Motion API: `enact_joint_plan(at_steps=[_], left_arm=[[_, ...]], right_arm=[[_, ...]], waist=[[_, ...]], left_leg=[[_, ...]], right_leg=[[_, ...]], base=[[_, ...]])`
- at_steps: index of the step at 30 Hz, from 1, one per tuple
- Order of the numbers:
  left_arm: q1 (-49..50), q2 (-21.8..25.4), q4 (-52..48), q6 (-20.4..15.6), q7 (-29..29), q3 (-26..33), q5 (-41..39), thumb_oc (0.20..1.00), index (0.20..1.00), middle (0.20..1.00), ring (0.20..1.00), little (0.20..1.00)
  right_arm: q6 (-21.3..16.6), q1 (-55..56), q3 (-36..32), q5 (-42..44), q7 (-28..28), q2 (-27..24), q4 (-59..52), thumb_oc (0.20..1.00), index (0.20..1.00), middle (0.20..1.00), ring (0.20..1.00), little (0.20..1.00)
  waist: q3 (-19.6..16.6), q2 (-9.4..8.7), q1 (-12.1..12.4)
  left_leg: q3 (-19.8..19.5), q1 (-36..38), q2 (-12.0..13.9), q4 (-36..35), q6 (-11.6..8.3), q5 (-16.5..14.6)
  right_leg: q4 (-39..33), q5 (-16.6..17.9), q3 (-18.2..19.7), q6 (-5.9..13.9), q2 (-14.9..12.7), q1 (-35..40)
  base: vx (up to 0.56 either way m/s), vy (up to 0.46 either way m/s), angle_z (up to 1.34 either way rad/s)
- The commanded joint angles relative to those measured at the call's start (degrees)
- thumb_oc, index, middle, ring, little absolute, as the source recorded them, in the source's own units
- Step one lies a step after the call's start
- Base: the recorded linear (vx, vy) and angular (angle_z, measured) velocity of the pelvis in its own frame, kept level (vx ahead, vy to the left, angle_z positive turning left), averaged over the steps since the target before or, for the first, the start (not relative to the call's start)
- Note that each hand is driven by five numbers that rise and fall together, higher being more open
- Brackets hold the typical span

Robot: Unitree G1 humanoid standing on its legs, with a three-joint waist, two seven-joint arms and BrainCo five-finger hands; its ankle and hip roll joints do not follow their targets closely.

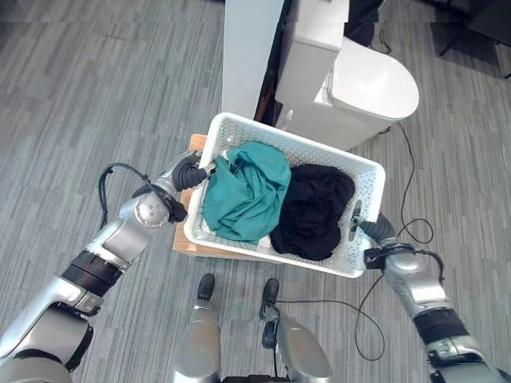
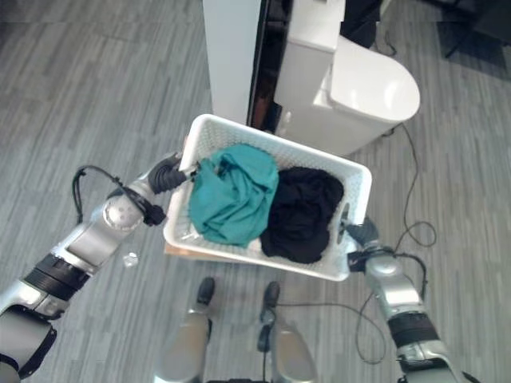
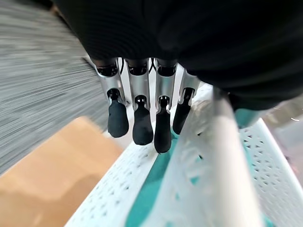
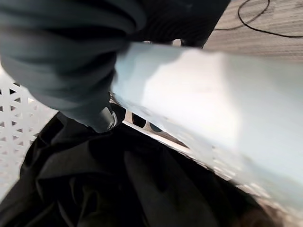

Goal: Grab the laundry basket,head to the washer,open it,put in the laundry and shut it.

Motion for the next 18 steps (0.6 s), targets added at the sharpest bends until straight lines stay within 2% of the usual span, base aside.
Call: enact_joint_plan(at_steps=[1, 2, 5, 6, 11, 12, 15, 16, 17, 18], left_arm=[[-2.29, -0.7, 2.97, -3.28, -1.21, -0.14, 1.22, 0.2, 0.2, 0.2, 0.2, 0.2], [-2.98, -1.23, 2.94, -3.24, -2.43, -1.14, 1.23, 0.2, 0.2, 0.2, 0.2, 0.2], [-4.17, -2.45, 3.64, -3.19, -2.82, -2.15, 1.5, 0.2, 0.2, 0.2, 0.2, 0.2], [-5.54, -4.23, 4.96, -3.43, -2.89, -3.48, 2.04, 0.2, 0.2, 0.2, 0.2, 0.2], [-8.1, -7.49, 6.52, -3.66, -3.17, -5.35, 2.1, 0.2, 0.2, 0.2, 0.2, 0.2], [-9.17, -8.58, 6.81, -3.68, -3.42, -5.97, 1.99, 0.2, 0.2, 0.2, 0.2, 0.2], [-11.0, -9.85, 8.46, -4.02, -2.99, -6.75, 1.92, 0.2, 0.2, 0.2, 0.2, 0.2], [-12.01, -10.37, 9.56, -4.3, -2.57, -7.37, 1.79, 0.2, 0.2, 0.2, 0.2, 0.2], [-14.35, -11.17, 11.64, -4.27, -1.87, -8.6, 1.81, 0.2, 0.2, 0.2, 0.2, 0.2], [-15.26, -11.45, 12.05, -4.25, -1.61, -8.77, 1.81, 0.2, 0.2, 0.2, 0.2, 0.2]], right_arm=[[-1.72, 4.99, -3.74, -0.13, 3.99, -8.19, -1.0, 0.2, 0.2, 0.2, 0.2, 0.2], [-1.37, 6.97, -4.71, -0.61, 5.14, -8.7, -0.58, 0.2, 0.2, 0.2, 0.2, 0.2], [-1.03, 8.83, -5.8, -1.27, 5.97, -9.09, -0.97, 0.2, 0.2, 0.2, 0.2, 0.2], [-0.91, 10.18, -6.3, -1.79, 6.57, -9.02, -1.63, 0.2, 0.2, 0.2, 0.2, 0.2], [-0.97, 9.72, -6.86, -2.14, 6.19, -9.39, -2.37, 0.2, 0.2, 0.2, 0.2, 0.2], [-1.02, 9.13, -6.77, -2.18, 6.14, -9.5, -2.37, 0.2, 0.2, 0.2, 0.2, 0.2], [-1.02, 8.2, -6.54, -2.25, 5.88, -9.5, -2.71, 0.2, 0.2, 0.2, 0.2, 0.2], [-1.21, 6.97, -6.0, -2.14, 5.54, -9.52, -2.72, 0.2, 0.2, 0.2, 0.2, 0.2], [-1.45, 4.9, -5.2, -1.97, 4.82, -9.82, -2.64, 0.2, 0.2, 0.2, 0.2, 0.2], [-1.59, 4.64, -5.25, -1.77, 4.51, -9.79, -2.8, 0.2, 0.2, 0.2, 0.2, 0.2]], waist=[[-11.5, 3.7, -0.47], [-12.73, 3.92, -0.87], [-13.56, 3.98, -1.12], [-14.1, 4.12, -1.55], [-13.38, 4.31, -2.23], [-12.88, 4.35, -2.89], [-12.2, 4.49, -3.04], [-11.66, 4.4, -3.11], [-10.01, 4.3, -3.2], [-9.37, 4.4, -3.17]], left_leg=[[1.28, 8.54, 0.79, -10.19, 3.66, -2.81], [1.04, 9.42, 0.23, -10.13, 3.99, -2.59], [0.88, 10.42, -0.25, -10.19, 4.3, -3.03], [0.94, 11.16, -0.74, -10.06, 4.68, -3.42], [1.96, 10.94, -1.8, -9.71, 5.65, -3.71], [2.85, 10.78, -2.22, -9.81, 5.94, -4.09], [4.85, 10.12, -2.49, -9.58, 6.09, -4.38], [6.38, 9.52, -2.52, -9.07, 6.09, -4.57], [9.15, 7.47, -2.06, -6.92, 6.26, -4.73], [10.33, 6.21, -1.77, -5.74, 6.55, -4.63]], right_leg=[[9.47, -4.13, 1.0, 5.83, -4.64, 4.05], [10.27, -3.11, 1.18, 6.09, -4.94, 4.43], [10.31, -3.13, 1.43, 6.18, -5.19, 5.19], [10.38, -2.7, 1.99, 6.37, -5.54, 5.43], [10.16, -1.34, 5.21, 6.72, -5.89, 3.59], [9.82, -0.69, 6.84, 7.06, -6.1, 2.55], [8.04, -0.35, 8.02, 7.26, -6.47, 1.53], [7.31, 0.98, 7.95, 7.39, -6.75, 0.58], [7.71, 0.94, 6.39, 7.2, -6.36, -1.13], [9.41, -0.26, 5.51, 6.92, -5.69, -1.42]], base=[[0.06, 0.085, 0.0], [0.06, 0.053, 0.06], [0.06, 0.057, 0.05], [0.02, 0.065, 0.0], [-0.07, 0.082, -0.13], [-0.09, 0.055, -0.43], [-0.16, 0.062, -0.47], [-0.28, 0.027, -0.88], [-0.37, 0.039, -1.05], [-0.41, 0.07, -1.01]])
